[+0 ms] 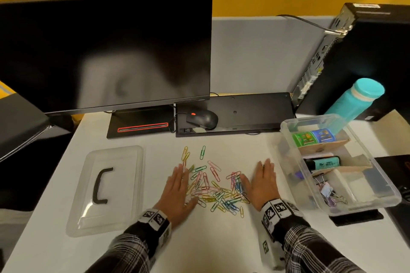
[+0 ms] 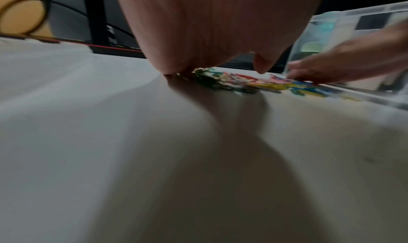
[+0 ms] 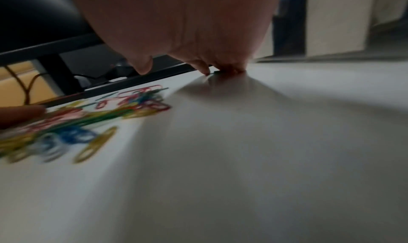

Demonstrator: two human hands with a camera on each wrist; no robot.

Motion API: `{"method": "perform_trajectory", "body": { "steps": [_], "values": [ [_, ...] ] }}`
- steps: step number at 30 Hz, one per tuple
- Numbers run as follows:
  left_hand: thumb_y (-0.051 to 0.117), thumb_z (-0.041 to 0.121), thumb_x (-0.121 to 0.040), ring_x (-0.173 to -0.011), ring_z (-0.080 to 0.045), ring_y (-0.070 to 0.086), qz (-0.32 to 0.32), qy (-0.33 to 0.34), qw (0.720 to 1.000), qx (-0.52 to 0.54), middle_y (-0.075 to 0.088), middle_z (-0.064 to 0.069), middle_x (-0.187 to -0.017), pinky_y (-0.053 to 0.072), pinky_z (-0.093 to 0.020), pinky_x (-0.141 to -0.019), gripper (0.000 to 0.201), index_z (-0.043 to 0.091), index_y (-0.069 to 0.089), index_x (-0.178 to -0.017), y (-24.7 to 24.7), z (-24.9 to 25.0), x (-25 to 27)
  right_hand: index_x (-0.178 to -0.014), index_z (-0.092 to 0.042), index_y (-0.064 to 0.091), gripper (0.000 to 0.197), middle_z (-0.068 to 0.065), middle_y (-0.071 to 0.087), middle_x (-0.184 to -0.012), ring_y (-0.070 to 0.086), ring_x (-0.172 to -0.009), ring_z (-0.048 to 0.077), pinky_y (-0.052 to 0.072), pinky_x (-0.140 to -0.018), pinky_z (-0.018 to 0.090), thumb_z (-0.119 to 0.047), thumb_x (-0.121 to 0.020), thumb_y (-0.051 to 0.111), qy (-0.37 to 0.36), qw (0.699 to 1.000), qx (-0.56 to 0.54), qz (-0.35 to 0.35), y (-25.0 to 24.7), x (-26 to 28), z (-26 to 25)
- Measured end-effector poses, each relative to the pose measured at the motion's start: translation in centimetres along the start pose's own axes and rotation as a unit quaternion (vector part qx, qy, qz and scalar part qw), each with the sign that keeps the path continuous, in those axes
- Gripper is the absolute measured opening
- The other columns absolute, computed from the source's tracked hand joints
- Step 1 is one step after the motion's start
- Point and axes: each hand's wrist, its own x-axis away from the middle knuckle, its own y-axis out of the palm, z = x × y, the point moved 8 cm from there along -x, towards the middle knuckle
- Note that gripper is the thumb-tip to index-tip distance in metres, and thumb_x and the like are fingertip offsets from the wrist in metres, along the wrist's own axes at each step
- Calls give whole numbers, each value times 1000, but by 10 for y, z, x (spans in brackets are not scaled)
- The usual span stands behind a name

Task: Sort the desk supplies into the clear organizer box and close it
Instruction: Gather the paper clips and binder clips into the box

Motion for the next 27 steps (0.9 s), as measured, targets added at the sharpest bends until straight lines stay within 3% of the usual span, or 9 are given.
{"method": "perform_trajectory", "body": {
  "steps": [4,7,11,14,16,18,20,24,27],
  "values": [
    [23,54,-96,-139,-9,-34,-1,65,998,25,-37,6,-151,-8,-33,-118,76,23,-26,-145,9,38,-3,-147,-7,-12,86,8,-28,-151,-21,-143,25,-9,-114,31,-64,-90,16,-102,993,-18,-61,27,30,-46],
    [25,44,-99,-140,-7,-30,44,72,995,50,-33,7,-153,-8,-30,-118,69,24,-19,-148,-8,41,-16,-147,-11,-15,96,3,-23,-155,-19,-143,17,-5,-116,29,-74,-77,2,-158,983,-11,-93,38,50,-72],
    [32,25,-97,-146,-13,-13,108,-32,989,100,-14,1,-160,2,-35,-121,67,18,-7,-151,-43,7,-51,-149,-10,-9,97,7,-12,-158,-9,-146,20,-2,-117,30,-73,-75,-2,-174,982,34,-65,28,23,-88],
    [40,18,-94,-143,-24,11,110,-105,983,103,12,-7,-157,17,-35,-118,67,11,7,-151,-58,-12,-70,-149,-9,-5,81,7,-9,-159,-7,-146,21,0,-118,30,-62,-90,14,-183,979,52,-72,27,-3,-101],
    [43,17,-90,-134,-24,21,97,-78,990,63,24,-7,-147,28,-36,-114,66,11,15,-150,-59,-5,-78,-150,-9,-3,79,8,-10,-159,-10,-146,23,-1,-119,33,-60,-90,4,-205,972,80,-86,33,-9,-109],
    [43,14,-87,-125,-21,27,80,-16,995,52,32,-5,-137,33,-36,-110,63,14,26,-147,-52,11,-79,-150,-10,1,98,7,-9,-159,-15,-145,26,-5,-119,35,-65,-71,-18,-241,961,102,-93,41,-4,-111],
    [42,11,-86,-118,-18,31,80,36,995,44,37,-3,-131,35,-30,-106,59,17,34,-143,-41,25,-71,-150,-11,7,104,3,-3,-159,-14,-145,23,-4,-119,33,-65,-66,-24,-276,952,90,-99,44,5,-107],
    [42,10,-88,-114,-17,36,74,73,993,48,41,0,-127,36,-28,-102,50,18,42,-137,-29,37,-52,-145,-18,30,83,-5,20,-156,10,-145,13,12,-117,24,-64,-84,-2,-283,951,-12,-124,33,24,-87],
    [39,16,-90,-114,-16,37,89,59,993,56,42,1,-129,37,-30,-100,46,19,44,-135,-36,33,-52,-132,-18,47,49,-1,46,-137,42,-124,18,40,-104,35,-45,-95,29,-270,962,-16,-31,11,28,-71]
  ]
}}
